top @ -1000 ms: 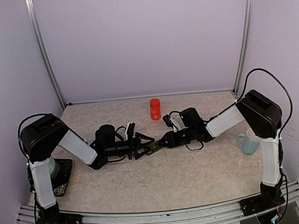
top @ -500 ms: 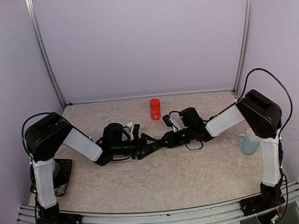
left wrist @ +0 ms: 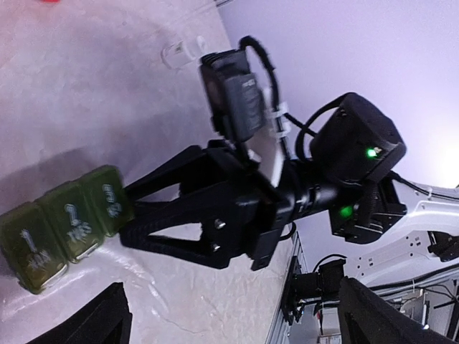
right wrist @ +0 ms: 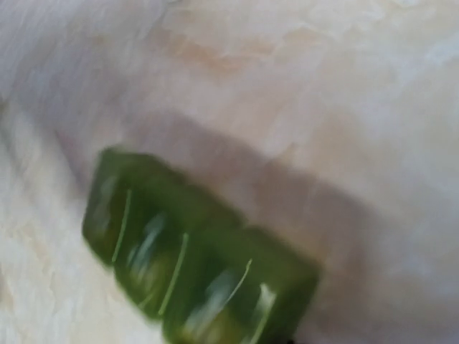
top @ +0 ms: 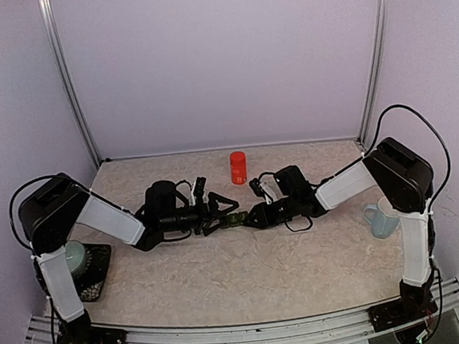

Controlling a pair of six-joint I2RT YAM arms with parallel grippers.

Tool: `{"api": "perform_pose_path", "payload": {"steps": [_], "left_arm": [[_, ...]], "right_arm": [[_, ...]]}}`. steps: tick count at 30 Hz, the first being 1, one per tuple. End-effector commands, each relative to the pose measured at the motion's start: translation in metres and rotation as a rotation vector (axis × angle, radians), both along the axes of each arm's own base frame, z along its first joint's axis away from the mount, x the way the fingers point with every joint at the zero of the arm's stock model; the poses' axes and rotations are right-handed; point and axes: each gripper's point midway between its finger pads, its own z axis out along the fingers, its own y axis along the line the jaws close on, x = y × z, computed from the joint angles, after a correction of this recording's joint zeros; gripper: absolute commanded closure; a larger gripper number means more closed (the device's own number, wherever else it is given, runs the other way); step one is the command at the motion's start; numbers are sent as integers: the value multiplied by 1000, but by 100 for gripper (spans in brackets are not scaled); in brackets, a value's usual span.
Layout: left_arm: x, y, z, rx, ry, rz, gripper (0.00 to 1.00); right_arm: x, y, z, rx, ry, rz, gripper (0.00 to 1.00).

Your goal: Sort the pills into containers

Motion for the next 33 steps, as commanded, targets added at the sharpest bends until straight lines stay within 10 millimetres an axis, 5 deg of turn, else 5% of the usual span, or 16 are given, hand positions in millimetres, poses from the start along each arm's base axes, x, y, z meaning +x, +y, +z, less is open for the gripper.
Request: {"api": "perform_pose_path", "payload": {"steps": [1, 8, 18, 33], "left_arm": [[-1, -4, 31, 21, -161, -30, 1], [1, 9, 9, 136, -173, 10, 1], [8, 37, -13, 207, -169, 91, 1], [-19, 55, -12, 155, -138, 90, 1]], "right_arm": [[-3, 10, 37, 37, -39, 17, 65], [-6, 9, 55, 38, -71, 39, 49], [-4, 7, 76, -168, -519, 325, 35], [-8, 9, 12, -437, -606, 741, 31]]}}
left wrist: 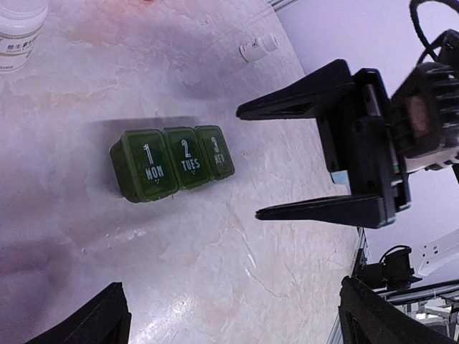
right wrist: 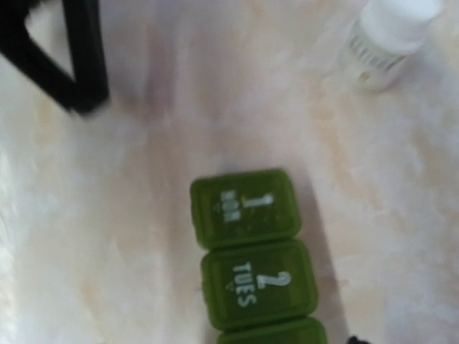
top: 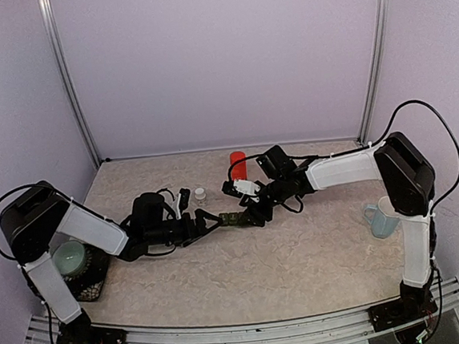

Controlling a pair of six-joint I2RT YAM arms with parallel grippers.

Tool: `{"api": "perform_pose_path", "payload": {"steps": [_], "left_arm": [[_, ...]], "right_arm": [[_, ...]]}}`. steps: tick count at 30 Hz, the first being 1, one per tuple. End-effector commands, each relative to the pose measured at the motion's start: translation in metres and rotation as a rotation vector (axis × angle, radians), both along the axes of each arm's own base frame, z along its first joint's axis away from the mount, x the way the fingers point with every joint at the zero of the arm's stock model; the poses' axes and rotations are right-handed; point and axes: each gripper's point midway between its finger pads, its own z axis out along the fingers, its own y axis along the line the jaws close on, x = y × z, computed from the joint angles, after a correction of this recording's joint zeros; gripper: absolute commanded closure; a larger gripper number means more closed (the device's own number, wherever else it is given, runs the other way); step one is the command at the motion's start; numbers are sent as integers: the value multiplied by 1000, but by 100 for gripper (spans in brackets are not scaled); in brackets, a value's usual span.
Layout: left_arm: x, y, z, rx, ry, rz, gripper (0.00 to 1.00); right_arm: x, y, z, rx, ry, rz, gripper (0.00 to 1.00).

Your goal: Sort the pills into containers

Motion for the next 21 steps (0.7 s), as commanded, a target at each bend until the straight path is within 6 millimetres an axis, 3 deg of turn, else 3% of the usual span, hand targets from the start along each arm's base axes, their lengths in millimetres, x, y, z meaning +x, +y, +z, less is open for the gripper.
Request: {"api": "perform_pose_path", "payload": {"steps": [1, 4, 10, 21], "left_arm": [[-9, 6, 15, -56, -28, -1, 1], [-15, 10, 19, -64, -41, -5, 1], [-25, 12, 24, -63, -55, -25, 1], [-28, 15, 29, -48, -85, -10, 1]], "right_arm": [[-10, -11, -42, -176, 43, 118, 31], [-1, -14, -51, -214, 34, 117, 31], [16, -18, -50, -191, 44, 106, 31], [5, -2, -55, -114, 117, 90, 32]]}}
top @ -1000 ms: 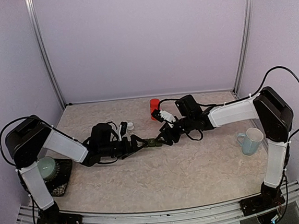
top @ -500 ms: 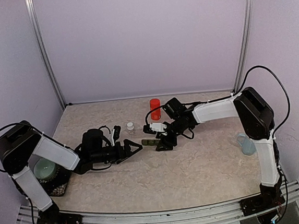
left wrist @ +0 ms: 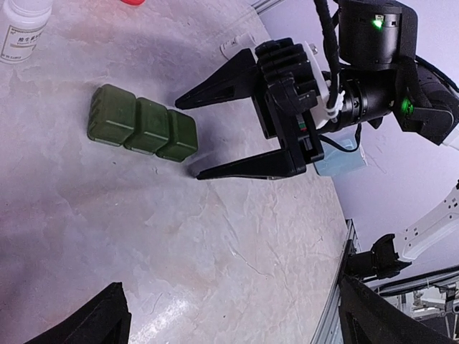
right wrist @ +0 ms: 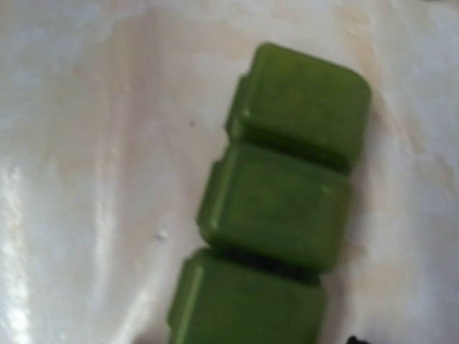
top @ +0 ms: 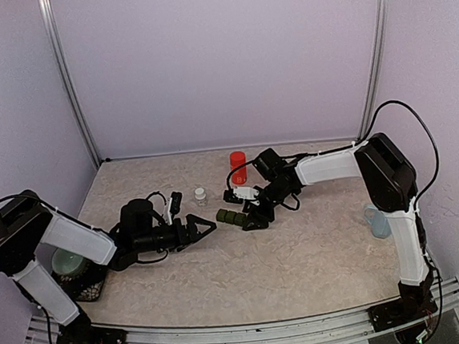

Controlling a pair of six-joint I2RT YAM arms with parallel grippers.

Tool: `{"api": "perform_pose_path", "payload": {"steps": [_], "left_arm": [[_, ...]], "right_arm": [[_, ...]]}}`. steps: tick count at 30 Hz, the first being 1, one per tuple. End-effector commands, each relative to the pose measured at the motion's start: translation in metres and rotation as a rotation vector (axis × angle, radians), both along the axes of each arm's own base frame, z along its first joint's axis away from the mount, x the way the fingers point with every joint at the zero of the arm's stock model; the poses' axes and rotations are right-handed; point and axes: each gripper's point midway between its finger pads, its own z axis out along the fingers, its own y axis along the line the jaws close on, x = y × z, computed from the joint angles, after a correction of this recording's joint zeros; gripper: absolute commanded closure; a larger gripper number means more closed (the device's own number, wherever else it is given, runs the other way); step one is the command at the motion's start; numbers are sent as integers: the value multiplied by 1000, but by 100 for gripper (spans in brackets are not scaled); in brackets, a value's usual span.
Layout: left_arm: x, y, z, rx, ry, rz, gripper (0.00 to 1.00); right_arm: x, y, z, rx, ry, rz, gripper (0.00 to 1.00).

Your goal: Sort the pills into containers

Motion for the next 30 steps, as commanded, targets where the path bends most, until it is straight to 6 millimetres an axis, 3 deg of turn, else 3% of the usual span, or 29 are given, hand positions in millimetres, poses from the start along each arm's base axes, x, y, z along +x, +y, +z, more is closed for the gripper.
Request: {"api": "perform_pose_path", "payload": {"steps": [1, 7, 13, 19, 23, 30], "left_arm": [[-1, 0, 14, -4, -56, 3, 1], [1, 0, 16, 31, -76, 14, 1], [5, 4, 16, 55, -91, 47, 1], [7, 6, 16, 101, -137, 57, 1], [8, 5, 18, 113, -173, 45, 1], [8, -4, 36, 58, -204, 11, 1]], "right_arm": [[-8, 10, -9, 38, 71, -33, 32], [-2, 11, -5, 53, 59, -135, 33], [3, 12, -21, -6, 6, -207, 37], [4, 12, -21, 19, 12, -260, 57], [1, 15, 2, 82, 20, -272, 79], [-27, 20, 52, 196, -72, -215, 81]]}}
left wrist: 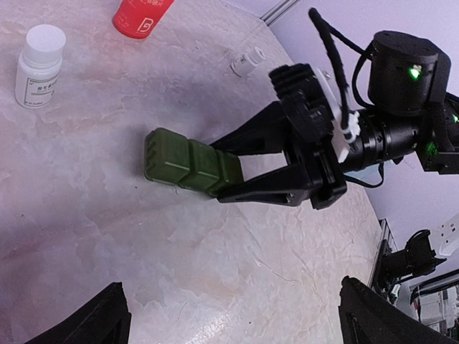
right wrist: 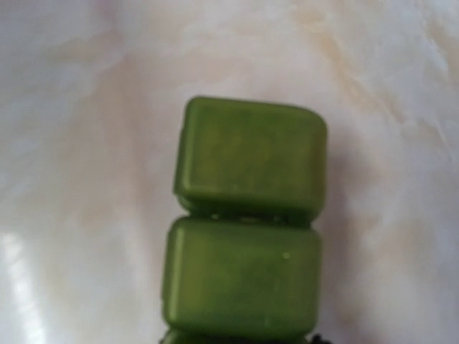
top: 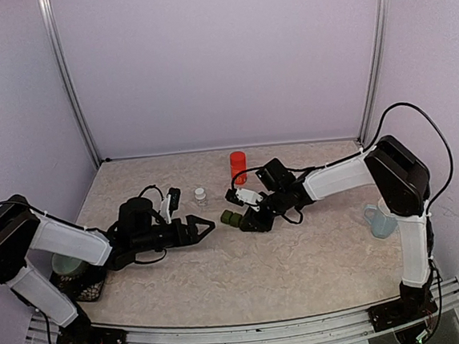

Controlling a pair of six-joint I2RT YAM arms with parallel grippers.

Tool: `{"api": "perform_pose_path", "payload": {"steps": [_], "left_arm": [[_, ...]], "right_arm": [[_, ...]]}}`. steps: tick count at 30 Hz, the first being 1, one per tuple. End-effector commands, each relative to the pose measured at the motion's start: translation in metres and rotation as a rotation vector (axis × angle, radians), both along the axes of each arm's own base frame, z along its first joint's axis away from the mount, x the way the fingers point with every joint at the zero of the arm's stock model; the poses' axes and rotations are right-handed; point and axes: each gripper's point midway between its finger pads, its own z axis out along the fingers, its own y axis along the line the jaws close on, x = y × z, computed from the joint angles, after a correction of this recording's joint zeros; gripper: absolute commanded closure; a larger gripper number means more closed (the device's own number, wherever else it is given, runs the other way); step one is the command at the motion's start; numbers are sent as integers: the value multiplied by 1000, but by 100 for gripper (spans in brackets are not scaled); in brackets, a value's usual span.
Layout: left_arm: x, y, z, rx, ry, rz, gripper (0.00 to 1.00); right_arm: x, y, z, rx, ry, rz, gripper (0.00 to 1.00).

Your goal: Sort the pills into containers

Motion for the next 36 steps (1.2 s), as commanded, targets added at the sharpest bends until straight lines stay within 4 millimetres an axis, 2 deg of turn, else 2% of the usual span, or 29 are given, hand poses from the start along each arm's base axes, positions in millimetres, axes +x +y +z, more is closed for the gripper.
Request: {"api": "perform_pose_path", "payload": {"steps": [1, 6, 7, 13, 18, 24, 28, 36], "left_arm": [[4, -14, 28, -67, -44, -42, 1], [7, -30, 30, -134, 42, -88, 1], [8, -32, 32, -152, 51, -96, 1], [8, -35, 48, -243, 75, -128, 2], [-1, -41, 62, -288, 70, -178, 21], [-13, -40, 69, -283, 54, -192, 35], [-14, -40, 70, -266, 36, -191, 54], [-11, -43, 69, -236, 7, -200, 72]], "right_arm": [[-17, 11, 56, 87, -154, 40, 81], [-48, 17, 83, 64, -354, 104, 80], [-53, 19, 93, 76, -397, 108, 80], [-77, 22, 115, 88, -508, 109, 80], [-78, 23, 116, 62, -546, 90, 80], [-78, 21, 117, 63, -557, 87, 80], [-79, 22, 118, 65, -559, 95, 80], [-85, 23, 124, 80, -571, 112, 79]]}}
